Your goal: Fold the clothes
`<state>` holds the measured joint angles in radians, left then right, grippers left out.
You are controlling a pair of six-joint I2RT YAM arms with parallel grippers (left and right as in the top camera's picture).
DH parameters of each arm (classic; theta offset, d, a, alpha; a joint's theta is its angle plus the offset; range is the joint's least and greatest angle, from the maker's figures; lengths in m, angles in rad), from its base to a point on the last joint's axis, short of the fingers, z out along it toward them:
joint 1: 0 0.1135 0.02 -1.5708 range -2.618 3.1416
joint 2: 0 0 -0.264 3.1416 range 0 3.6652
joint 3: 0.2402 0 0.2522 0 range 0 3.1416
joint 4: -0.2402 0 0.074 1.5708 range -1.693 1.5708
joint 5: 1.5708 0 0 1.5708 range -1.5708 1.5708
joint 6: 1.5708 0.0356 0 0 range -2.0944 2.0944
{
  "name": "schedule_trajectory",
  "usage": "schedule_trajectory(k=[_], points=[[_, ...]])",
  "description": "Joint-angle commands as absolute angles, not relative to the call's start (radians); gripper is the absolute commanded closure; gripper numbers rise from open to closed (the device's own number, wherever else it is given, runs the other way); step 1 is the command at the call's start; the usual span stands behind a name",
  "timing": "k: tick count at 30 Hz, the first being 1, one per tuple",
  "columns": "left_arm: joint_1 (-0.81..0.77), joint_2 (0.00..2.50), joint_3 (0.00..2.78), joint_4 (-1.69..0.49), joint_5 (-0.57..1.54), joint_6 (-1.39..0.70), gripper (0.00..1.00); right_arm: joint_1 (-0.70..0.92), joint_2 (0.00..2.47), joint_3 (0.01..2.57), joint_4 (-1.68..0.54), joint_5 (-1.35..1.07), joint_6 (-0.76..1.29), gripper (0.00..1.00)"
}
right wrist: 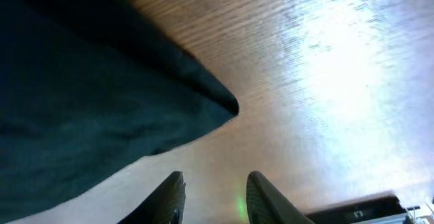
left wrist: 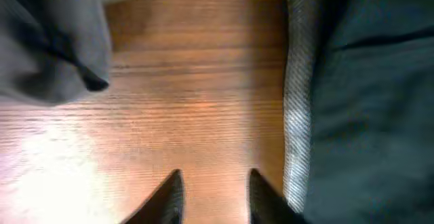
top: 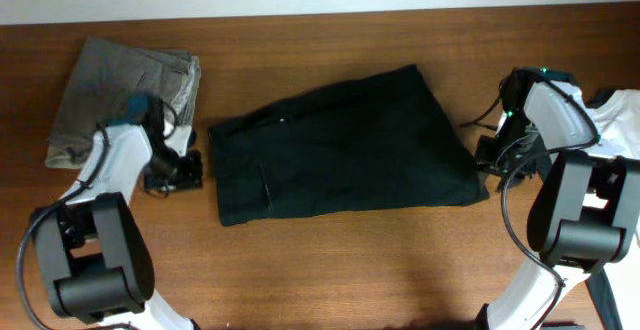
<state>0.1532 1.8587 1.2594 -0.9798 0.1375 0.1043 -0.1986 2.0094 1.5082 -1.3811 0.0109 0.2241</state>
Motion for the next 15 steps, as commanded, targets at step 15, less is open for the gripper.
schedule_trajectory(k=[15], points=[[-0.148, 2.005, 1.317, -0.970, 0.443, 0.241, 0.84, 0.152, 2.189, 1.467, -0.559, -0.583, 0.357, 0.90]])
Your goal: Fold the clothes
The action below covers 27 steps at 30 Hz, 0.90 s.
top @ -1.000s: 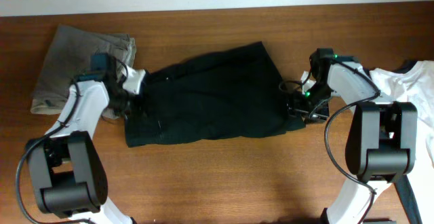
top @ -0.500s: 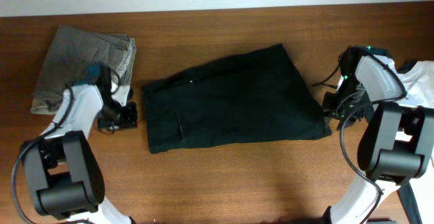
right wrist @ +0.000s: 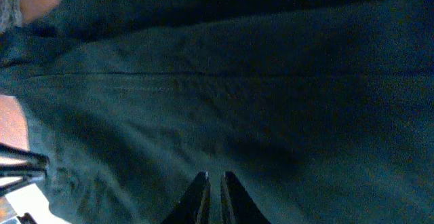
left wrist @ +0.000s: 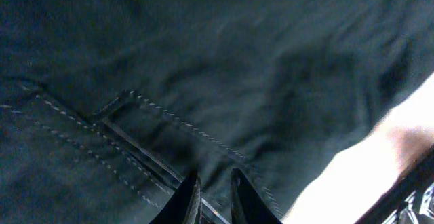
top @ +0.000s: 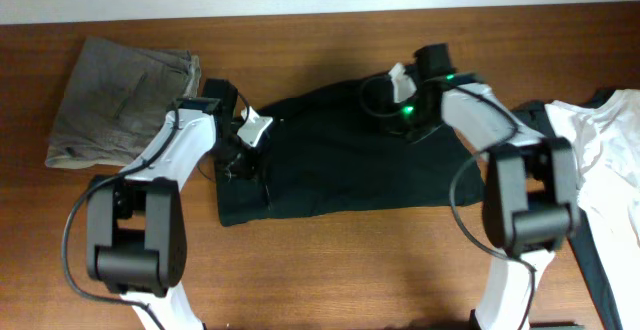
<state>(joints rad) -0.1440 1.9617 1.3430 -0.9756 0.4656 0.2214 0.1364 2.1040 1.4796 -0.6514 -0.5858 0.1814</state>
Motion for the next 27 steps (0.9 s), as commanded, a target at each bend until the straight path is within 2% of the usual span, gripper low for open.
schedule_trajectory(k=[1, 4, 6, 8, 10, 12, 14, 15, 17, 20, 25, 27], points=[[-0.148, 2.020, 1.310, -0.965, 0.414, 0.241, 0.84, 0.153, 2.218, 1.467, -0.487, -0.579, 0.414, 0.90], [-0.148, 2.048, 1.309, -0.964, 0.323, 0.241, 0.84, 0.082, 2.285, 1.467, -0.259, -0.439, 0.651, 0.91], [-0.148, 2.048, 1.309, -0.962, 0.286, 0.241, 0.84, 0.019, 2.290, 1.468, -0.208, -0.361, 0.662, 0.94], [-0.148, 2.048, 1.309, -0.962, 0.268, 0.241, 0.84, -0.040, 2.290, 1.483, -0.205, -0.392, 0.655, 0.93], [-0.148, 2.048, 1.310, -0.956, 0.269, 0.241, 0.84, -0.118, 2.281, 1.530, -0.222, -0.708, 0.490, 0.91], [-0.148, 2.047, 1.323, -0.960, 0.273, 0.238, 0.81, -0.148, 2.244, 1.547, -0.287, -0.887, 0.407, 0.89], [-0.148, 2.041, 1.401, -1.024, 0.339, 0.230, 0.78, -0.164, 2.156, 1.550, -0.446, -0.984, 0.310, 0.89], [-0.148, 2.035, 1.475, -1.075, 0.385, 0.230, 0.78, -0.158, 2.087, 1.550, -0.600, -0.981, 0.221, 0.89], [-0.149, 2.021, 1.599, -1.122, 0.409, 0.230, 0.78, -0.123, 2.011, 1.550, -0.817, -0.905, 0.139, 0.89], [-0.176, 2.019, 1.669, -1.067, 0.449, 0.232, 0.78, -0.009, 1.991, 1.546, -1.041, -0.671, 0.080, 0.89], [-0.262, 2.149, 1.655, -0.997, 0.367, 0.242, 0.79, 0.185, 2.085, 1.502, -1.060, -0.398, 0.083, 0.88], [-0.264, 2.223, 1.655, -0.975, 0.316, 0.242, 0.85, 0.202, 2.130, 1.477, -1.060, -0.344, 0.087, 0.89]])
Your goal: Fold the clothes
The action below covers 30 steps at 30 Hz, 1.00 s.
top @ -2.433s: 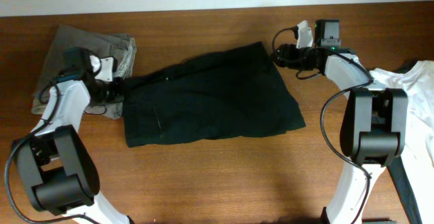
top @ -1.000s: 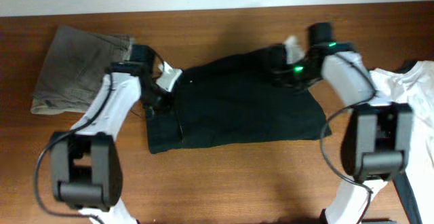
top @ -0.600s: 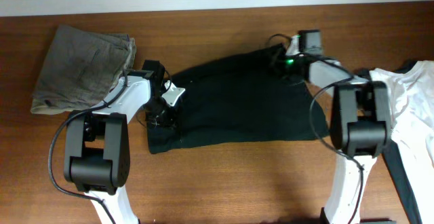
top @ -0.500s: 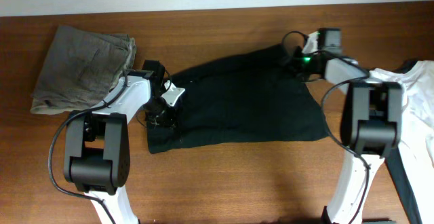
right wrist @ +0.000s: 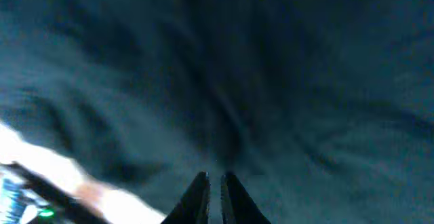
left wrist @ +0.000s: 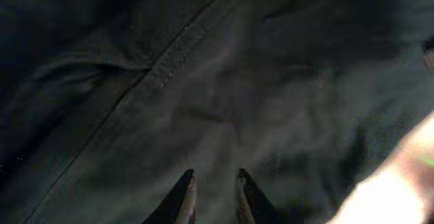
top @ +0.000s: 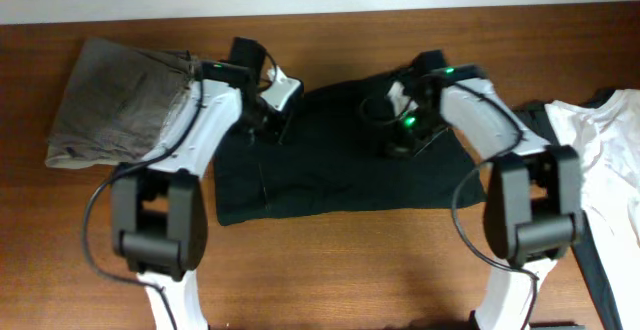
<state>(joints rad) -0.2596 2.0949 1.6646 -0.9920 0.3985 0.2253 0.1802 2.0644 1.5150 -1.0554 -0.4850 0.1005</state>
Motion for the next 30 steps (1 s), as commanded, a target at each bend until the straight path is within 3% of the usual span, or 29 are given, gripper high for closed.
schedule_trajectory(k=[1, 3, 6, 9, 12, 14, 17, 24, 27, 30], points=[[-0.258, 2.259, 1.655, -0.956, 0.282, 0.240, 0.90, 0.198, 2.158, 1.470, -1.069, -0.305, 0.101, 0.89], [-0.223, 2.273, 1.657, -0.933, 0.183, 0.198, 0.91, 0.175, 2.187, 1.467, -1.116, -0.192, 0.165, 0.90], [-0.144, 2.271, 1.699, -0.951, 0.065, 0.180, 0.83, 0.125, 2.190, 1.466, -1.192, -0.094, 0.200, 0.89], [-0.068, 2.271, 1.798, -1.046, 0.068, 0.193, 0.77, 0.064, 2.184, 1.467, -1.237, -0.093, 0.199, 0.89], [-0.052, 2.269, 2.038, -1.307, 0.191, 0.197, 0.72, 0.009, 2.099, 1.500, -1.271, -0.203, 0.102, 0.94], [-0.086, 2.268, 2.186, -1.467, 0.329, 0.204, 0.72, 0.007, 1.973, 1.526, -1.261, -0.350, 0.002, 0.91], [-0.149, 2.268, 2.225, -1.552, 0.371, 0.209, 0.72, 0.029, 1.916, 1.526, -1.216, -0.425, -0.028, 0.87], [-0.299, 2.268, 1.967, -1.525, 0.292, 0.130, 0.72, 0.167, 2.045, 1.522, -1.016, -0.459, -0.043, 0.86], [-0.302, 2.268, 1.734, -1.380, 0.292, 0.120, 0.72, 0.153, 2.131, 1.522, -0.890, -0.305, 0.136, 0.88], [-0.298, 2.268, 1.591, -1.282, 0.260, 0.120, 0.72, 0.082, 2.187, 1.522, -0.701, -0.304, 0.348, 0.89]])
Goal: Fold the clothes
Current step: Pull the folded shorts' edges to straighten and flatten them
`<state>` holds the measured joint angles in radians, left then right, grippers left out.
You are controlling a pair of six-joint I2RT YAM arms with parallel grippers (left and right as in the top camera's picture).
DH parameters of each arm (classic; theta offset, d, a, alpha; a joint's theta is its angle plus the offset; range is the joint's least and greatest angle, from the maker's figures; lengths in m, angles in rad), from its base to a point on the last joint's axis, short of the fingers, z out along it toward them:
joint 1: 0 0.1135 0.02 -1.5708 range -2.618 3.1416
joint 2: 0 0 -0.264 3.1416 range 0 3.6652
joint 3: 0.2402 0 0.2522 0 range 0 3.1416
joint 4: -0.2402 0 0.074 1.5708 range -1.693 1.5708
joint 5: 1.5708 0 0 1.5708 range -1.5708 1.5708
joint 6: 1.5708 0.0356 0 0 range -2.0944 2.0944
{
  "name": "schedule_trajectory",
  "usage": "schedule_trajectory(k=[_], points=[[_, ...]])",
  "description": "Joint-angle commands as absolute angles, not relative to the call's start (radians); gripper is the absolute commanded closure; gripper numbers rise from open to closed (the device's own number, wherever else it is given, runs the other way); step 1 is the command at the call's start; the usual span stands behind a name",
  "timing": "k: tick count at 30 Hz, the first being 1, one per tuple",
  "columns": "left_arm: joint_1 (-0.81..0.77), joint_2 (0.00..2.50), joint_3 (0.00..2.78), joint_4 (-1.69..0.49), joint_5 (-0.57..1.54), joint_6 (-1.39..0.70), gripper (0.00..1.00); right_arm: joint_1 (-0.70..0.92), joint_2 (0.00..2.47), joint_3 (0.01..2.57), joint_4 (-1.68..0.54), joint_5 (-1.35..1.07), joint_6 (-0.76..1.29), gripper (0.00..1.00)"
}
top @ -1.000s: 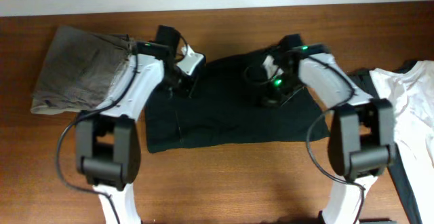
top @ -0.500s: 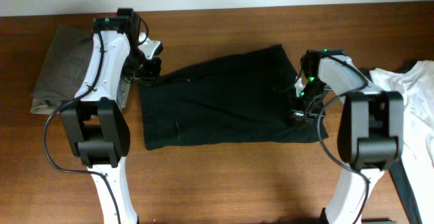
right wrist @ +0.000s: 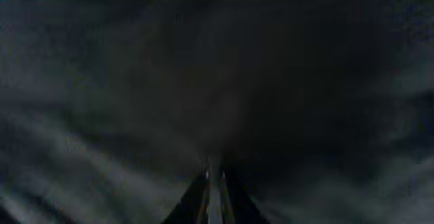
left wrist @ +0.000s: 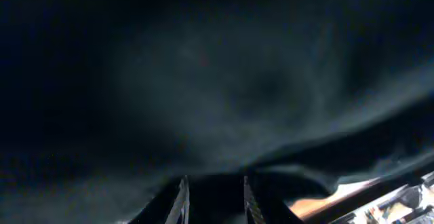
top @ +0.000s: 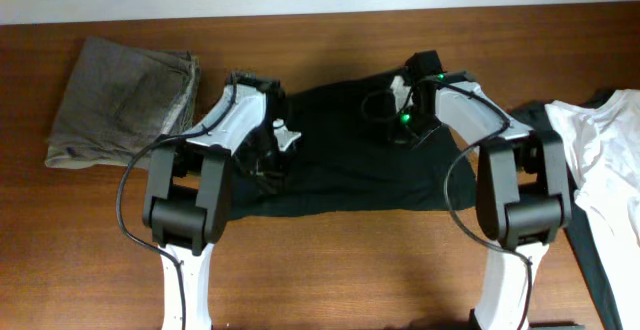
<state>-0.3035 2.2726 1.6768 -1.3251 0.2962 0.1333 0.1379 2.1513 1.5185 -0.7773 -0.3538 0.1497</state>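
A black garment lies spread across the middle of the table. My left gripper is down on its left part. In the left wrist view its jaws stand apart, with dark cloth filling the gap and a raised fold ahead. My right gripper rests on the garment's upper right part. Its fingers are almost together, tips against the black cloth. Whether they pinch any cloth is unclear.
A folded grey garment lies at the back left. A white shirt lies at the right edge over something dark. Bare wooden table runs along the front.
My left gripper was at the garment's upper left edge and is now lower, on its left middle. The right gripper sits slightly further up and to the right on the cloth, still shut.
Both grippers first stood open on bare wood, one at each side of the black garment. Then both were on its upper part with narrowed jaws. The left went to the top left edge and is now at the left middle, while the right stayed on the upper right.
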Motion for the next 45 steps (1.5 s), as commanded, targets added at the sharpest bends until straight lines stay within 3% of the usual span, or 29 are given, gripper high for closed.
schedule_trajectory(k=[1, 4, 7, 9, 12, 15, 18, 24, 26, 30, 35, 39, 40, 45], points=[[-0.299, 2.268, 1.560, -1.263, 0.244, 0.120, 0.72, 0.064, 2.202, 1.522, -0.646, -0.304, 0.416, 0.89], [-0.299, 2.268, 1.517, -1.263, 0.159, 0.120, 0.72, 0.002, 2.230, 1.522, -0.497, -0.302, 0.514, 0.90], [-0.299, 2.268, 1.517, -1.267, 0.133, 0.121, 0.72, -0.048, 2.229, 1.544, -0.459, -0.375, 0.437, 0.91], [-0.299, 2.268, 1.539, -1.281, 0.134, 0.121, 0.73, -0.084, 2.201, 1.587, -0.544, -0.572, 0.258, 0.91], [-0.299, 2.268, 1.687, -1.388, 0.134, 0.126, 0.73, -0.107, 2.093, 1.658, -0.780, -0.678, 0.092, 0.88], [-0.299, 2.268, 1.904, -1.460, 0.158, 0.128, 0.73, -0.088, 1.975, 1.671, -1.028, -0.675, 0.073, 0.88], [-0.299, 2.268, 1.983, -1.313, 0.266, 0.128, 0.80, 0.019, 1.987, 1.634, -1.193, -0.595, 0.003, 0.88], [-0.301, 2.378, 1.979, -1.181, 0.299, 0.179, 0.80, 0.189, 2.051, 1.380, -1.012, -0.397, 0.047, 0.85], [-0.293, 2.428, 1.979, -1.161, 0.264, 0.181, 0.85, 0.175, 2.070, 1.330, -0.978, -0.270, 0.147, 0.88], [-0.240, 2.431, 1.993, -1.161, 0.123, 0.166, 0.85, 0.054, 2.073, 1.311, -1.048, -0.034, 0.299, 0.92], [-0.160, 2.410, 2.284, -1.449, 0.104, 0.166, 0.84, -0.095, 2.028, 1.340, -1.101, -0.313, 0.125, 0.89], [-0.128, 2.406, 2.545, -1.689, 0.104, 0.164, 0.83, -0.055, 1.878, 1.371, -1.109, -0.431, 0.029, 0.78], [-0.121, 2.373, 2.557, -1.688, 0.105, 0.143, 0.77, -0.026, 1.824, 1.371, -1.102, -0.442, 0.022, 0.74], [-0.107, 2.147, 2.470, -1.688, 0.049, 0.120, 0.72, 0.102, 1.769, 1.371, -1.086, -0.442, 0.034, 0.55]])
